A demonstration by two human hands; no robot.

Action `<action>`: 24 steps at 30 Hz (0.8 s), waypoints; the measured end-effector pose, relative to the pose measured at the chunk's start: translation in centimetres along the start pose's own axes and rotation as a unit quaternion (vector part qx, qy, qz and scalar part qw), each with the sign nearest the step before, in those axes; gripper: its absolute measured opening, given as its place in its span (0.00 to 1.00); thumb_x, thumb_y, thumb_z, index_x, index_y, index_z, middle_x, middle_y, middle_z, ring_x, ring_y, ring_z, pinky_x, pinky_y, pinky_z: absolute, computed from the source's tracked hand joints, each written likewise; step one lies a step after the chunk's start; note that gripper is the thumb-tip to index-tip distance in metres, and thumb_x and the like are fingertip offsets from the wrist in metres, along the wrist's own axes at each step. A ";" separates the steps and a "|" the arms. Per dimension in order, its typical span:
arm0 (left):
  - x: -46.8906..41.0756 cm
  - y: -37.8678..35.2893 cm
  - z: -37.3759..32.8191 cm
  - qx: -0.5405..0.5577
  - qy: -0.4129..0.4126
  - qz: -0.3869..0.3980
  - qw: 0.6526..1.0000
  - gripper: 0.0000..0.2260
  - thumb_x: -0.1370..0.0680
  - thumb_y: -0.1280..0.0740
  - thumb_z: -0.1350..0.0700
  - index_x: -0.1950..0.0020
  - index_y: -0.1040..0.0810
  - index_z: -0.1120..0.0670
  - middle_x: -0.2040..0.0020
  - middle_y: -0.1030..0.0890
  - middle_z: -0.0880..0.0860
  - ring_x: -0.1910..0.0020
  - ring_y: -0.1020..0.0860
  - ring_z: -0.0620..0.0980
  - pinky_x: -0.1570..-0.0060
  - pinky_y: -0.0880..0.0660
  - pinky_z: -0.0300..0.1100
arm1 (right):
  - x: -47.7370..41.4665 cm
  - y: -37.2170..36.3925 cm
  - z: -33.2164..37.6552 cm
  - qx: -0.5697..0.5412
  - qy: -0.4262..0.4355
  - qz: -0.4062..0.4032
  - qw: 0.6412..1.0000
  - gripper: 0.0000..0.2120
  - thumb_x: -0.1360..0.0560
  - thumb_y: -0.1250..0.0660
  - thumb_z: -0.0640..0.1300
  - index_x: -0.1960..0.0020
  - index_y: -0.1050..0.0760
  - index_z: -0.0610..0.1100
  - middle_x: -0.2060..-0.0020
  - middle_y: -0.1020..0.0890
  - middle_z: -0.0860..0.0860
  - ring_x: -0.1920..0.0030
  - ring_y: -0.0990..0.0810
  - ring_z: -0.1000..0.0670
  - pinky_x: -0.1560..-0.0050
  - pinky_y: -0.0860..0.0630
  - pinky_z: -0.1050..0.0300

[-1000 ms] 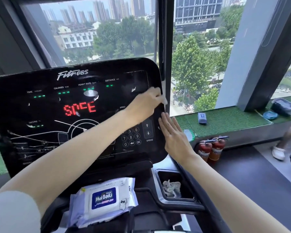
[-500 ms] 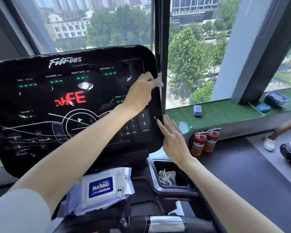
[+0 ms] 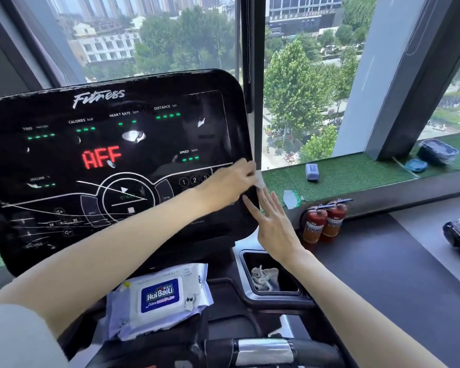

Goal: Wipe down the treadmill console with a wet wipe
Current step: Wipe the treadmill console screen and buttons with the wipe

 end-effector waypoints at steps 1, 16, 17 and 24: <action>0.1 0.0 -0.1 -0.006 -0.012 0.019 1.000 0.19 0.33 0.34 0.74 0.46 0.25 0.57 0.52 0.29 0.53 0.60 0.37 0.43 0.69 0.26 0.41 | 0.0 0.1 0.0 0.003 0.002 0.001 1.000 0.42 0.41 0.38 0.23 0.28 0.37 0.41 0.28 0.42 0.34 0.27 0.44 0.37 0.28 0.48 0.45; -0.4 -0.2 0.7 0.055 0.084 -0.084 0.991 0.20 0.31 0.36 0.76 0.44 0.24 0.57 0.53 0.27 0.54 0.54 0.30 0.48 0.63 0.28 0.40 | 2.6 -0.6 0.4 0.040 0.011 0.018 0.999 0.29 0.33 0.51 0.32 0.33 0.31 0.34 0.32 0.31 0.39 0.29 0.35 0.43 0.30 0.43 0.47; -0.9 0.2 1.1 0.060 0.116 -0.119 0.984 0.21 0.30 0.36 0.76 0.43 0.23 0.57 0.53 0.27 0.53 0.53 0.32 0.47 0.62 0.28 0.40 | 2.6 -0.6 0.5 0.037 0.008 0.018 0.999 0.29 0.32 0.51 0.32 0.33 0.31 0.34 0.31 0.31 0.39 0.29 0.36 0.43 0.30 0.43 0.48; 2.6 -3.8 -2.7 0.063 0.042 -0.018 0.997 0.15 0.31 0.37 0.74 0.49 0.24 0.60 0.54 0.27 0.55 0.54 0.30 0.51 0.70 0.23 0.49 | 2.7 -0.7 0.5 0.022 0.005 -0.001 1.000 0.24 0.32 0.48 0.33 0.39 0.25 0.33 0.38 0.24 0.39 0.35 0.26 0.42 0.31 0.39 0.50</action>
Point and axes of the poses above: each hand's wrist, its own x-axis away from the middle knuckle, its own y-axis out of the back of the hand, z = x × y, the point moved 2 cm from there along -x, towards the middle knuckle
